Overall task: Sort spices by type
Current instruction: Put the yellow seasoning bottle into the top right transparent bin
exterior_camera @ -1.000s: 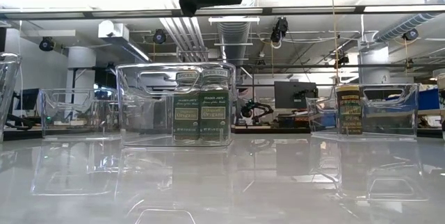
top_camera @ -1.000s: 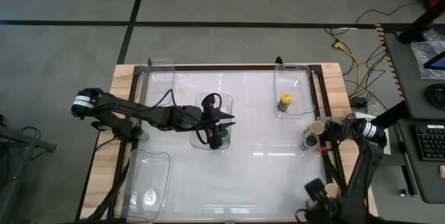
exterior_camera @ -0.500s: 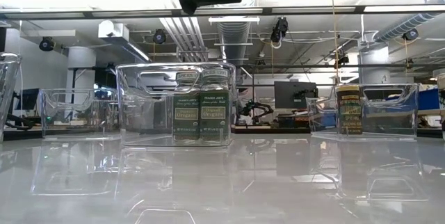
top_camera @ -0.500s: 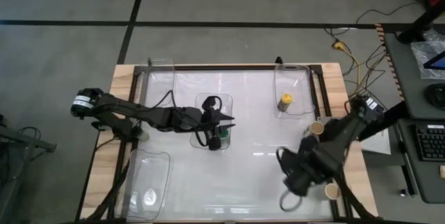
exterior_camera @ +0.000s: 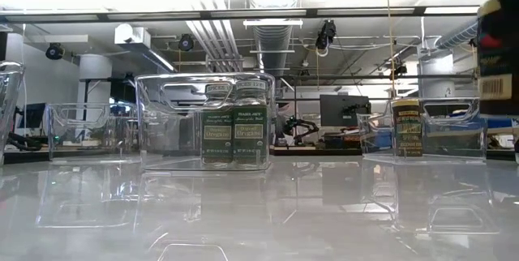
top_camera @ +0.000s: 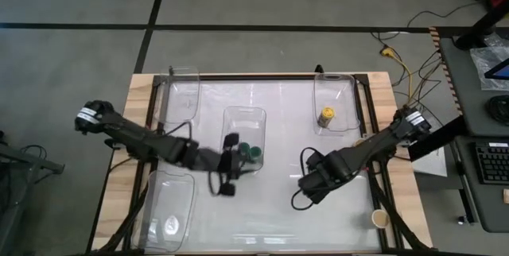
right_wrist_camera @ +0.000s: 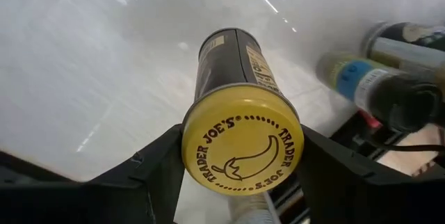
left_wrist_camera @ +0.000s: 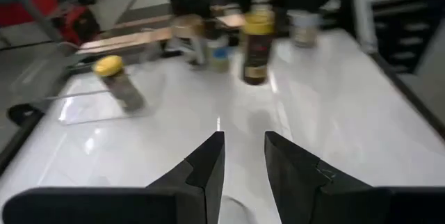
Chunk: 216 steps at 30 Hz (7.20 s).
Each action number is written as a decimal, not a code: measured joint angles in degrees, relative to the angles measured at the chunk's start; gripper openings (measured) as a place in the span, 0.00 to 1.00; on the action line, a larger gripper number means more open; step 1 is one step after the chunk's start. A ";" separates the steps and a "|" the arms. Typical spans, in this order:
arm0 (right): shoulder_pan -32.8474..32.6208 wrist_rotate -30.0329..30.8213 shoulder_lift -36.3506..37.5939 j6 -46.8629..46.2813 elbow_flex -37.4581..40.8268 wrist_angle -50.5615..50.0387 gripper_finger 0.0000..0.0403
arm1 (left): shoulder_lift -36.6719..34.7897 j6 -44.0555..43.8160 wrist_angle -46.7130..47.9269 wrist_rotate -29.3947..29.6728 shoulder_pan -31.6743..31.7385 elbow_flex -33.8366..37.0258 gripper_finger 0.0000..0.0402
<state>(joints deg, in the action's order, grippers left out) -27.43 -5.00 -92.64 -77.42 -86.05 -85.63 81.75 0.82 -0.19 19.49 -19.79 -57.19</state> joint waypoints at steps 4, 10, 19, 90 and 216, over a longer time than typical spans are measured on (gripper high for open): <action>0.55 -0.82 -1.86 -1.33 1.04 5.15 0.56 | -2.11 0.14 4.22 2.74 -7.83 0.00 0.22; 0.61 -1.67 -4.91 -7.75 1.59 11.34 0.57 | -4.73 -1.56 8.89 3.09 -15.97 0.22 0.22; 0.58 -3.04 -6.50 -15.18 1.59 11.53 0.59 | -6.13 -7.40 10.07 4.24 -23.66 0.24 0.22; -2.20 5.52 -3.15 69.23 -0.33 17.13 0.83 | -5.94 -17.36 8.77 39.70 -33.26 0.31 0.22; 29.27 36.31 31.57 62.43 14.80 -4.32 0.56 | -6.14 -16.35 9.23 41.59 -32.22 0.11 0.22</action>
<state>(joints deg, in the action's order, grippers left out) 1.84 31.31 -61.07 -15.00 -71.25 -89.95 75.61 -15.53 9.04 61.08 -52.01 -57.08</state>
